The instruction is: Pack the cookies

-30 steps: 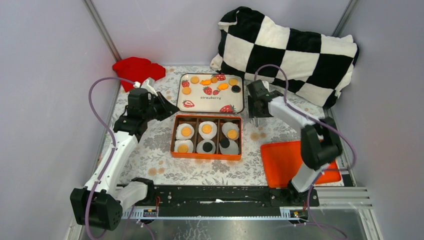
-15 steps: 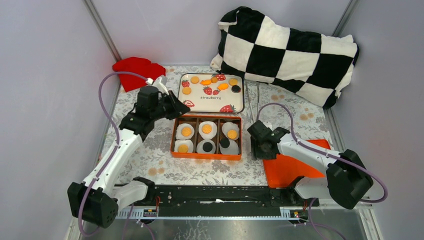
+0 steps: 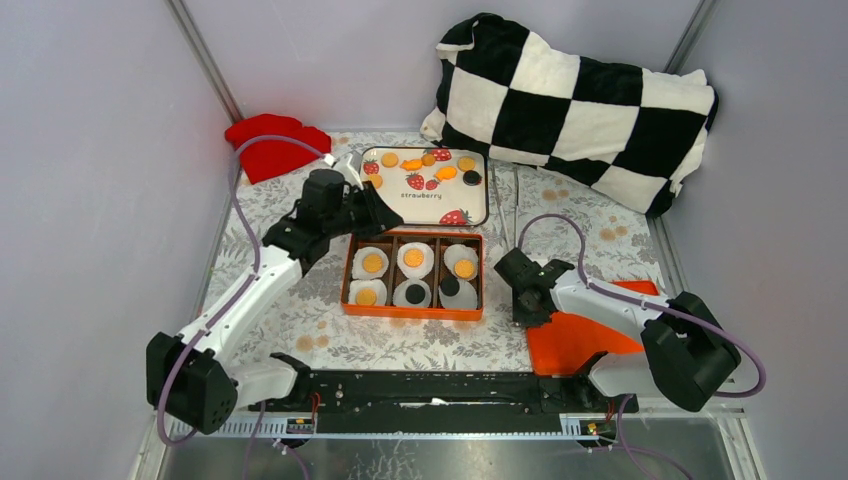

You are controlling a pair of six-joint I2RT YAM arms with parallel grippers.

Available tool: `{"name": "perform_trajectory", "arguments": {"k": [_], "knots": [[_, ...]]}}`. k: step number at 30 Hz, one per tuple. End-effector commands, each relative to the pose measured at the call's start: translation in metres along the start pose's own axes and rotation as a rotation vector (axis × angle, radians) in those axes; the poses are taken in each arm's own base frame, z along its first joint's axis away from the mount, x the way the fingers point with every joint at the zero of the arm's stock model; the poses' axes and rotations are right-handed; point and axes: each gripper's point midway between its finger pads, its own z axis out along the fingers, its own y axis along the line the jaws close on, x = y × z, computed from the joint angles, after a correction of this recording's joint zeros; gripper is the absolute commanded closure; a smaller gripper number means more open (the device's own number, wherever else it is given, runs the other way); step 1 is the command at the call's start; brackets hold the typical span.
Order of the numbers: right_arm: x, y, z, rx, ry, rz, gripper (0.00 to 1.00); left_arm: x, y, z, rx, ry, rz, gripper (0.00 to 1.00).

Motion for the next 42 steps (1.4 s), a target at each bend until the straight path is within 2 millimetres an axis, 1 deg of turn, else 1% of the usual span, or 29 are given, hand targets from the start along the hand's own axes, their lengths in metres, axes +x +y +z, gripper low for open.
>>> {"name": "perform_trajectory", "arguments": {"k": [1,4,6,11,14,15,18,19,20,23,29,33,37,40,42], "knots": [[-0.008,0.008,-0.006,-0.019,-0.045,0.006,0.92,-0.002,-0.012,0.014,0.071,-0.024,0.021,0.67],[-0.023,0.013,-0.033,-0.06,-0.1,-0.027,0.95,0.008,-0.022,0.028,0.132,0.032,0.021,0.61],[-0.027,0.018,-0.051,-0.098,-0.114,-0.055,0.96,0.019,-0.031,0.038,0.169,0.078,0.038,0.6],[-0.031,0.046,-0.096,-0.273,-0.138,-0.135,0.96,0.053,-0.058,0.056,0.256,0.202,0.104,0.54],[-0.032,0.065,-0.121,-0.379,-0.154,-0.199,0.96,0.066,-0.071,0.063,0.313,0.253,0.116,0.48],[-0.033,0.07,-0.128,-0.402,-0.161,-0.218,0.96,0.068,-0.075,0.065,0.34,0.266,0.114,0.41],[-0.033,0.086,-0.143,-0.468,-0.167,-0.292,0.95,0.076,-0.09,0.069,0.445,0.329,0.083,0.35],[-0.032,0.091,-0.146,-0.481,-0.163,-0.314,0.95,0.079,-0.093,0.071,0.469,0.351,0.075,0.34],[-0.035,0.097,-0.152,-0.492,-0.179,-0.342,0.95,0.083,-0.095,0.073,0.487,0.374,0.067,0.34],[-0.04,0.11,-0.16,-0.508,-0.206,-0.397,0.95,0.094,-0.092,0.081,0.493,0.424,0.051,0.33],[-0.051,0.128,-0.171,-0.534,-0.241,-0.46,0.95,0.109,-0.091,0.082,0.526,0.469,0.031,0.29],[-0.057,0.137,-0.18,-0.549,-0.261,-0.485,0.95,0.121,-0.091,0.082,0.546,0.5,0.027,0.28],[-0.058,0.148,-0.193,-0.598,-0.284,-0.506,0.95,0.135,-0.092,0.084,0.578,0.546,-0.002,0.28],[-0.06,0.151,-0.199,-0.601,-0.299,-0.516,0.95,0.148,-0.092,0.086,0.584,0.583,-0.012,0.28],[-0.062,0.151,-0.202,-0.592,-0.305,-0.523,0.95,0.157,-0.09,0.087,0.585,0.602,-0.016,0.3]]}}
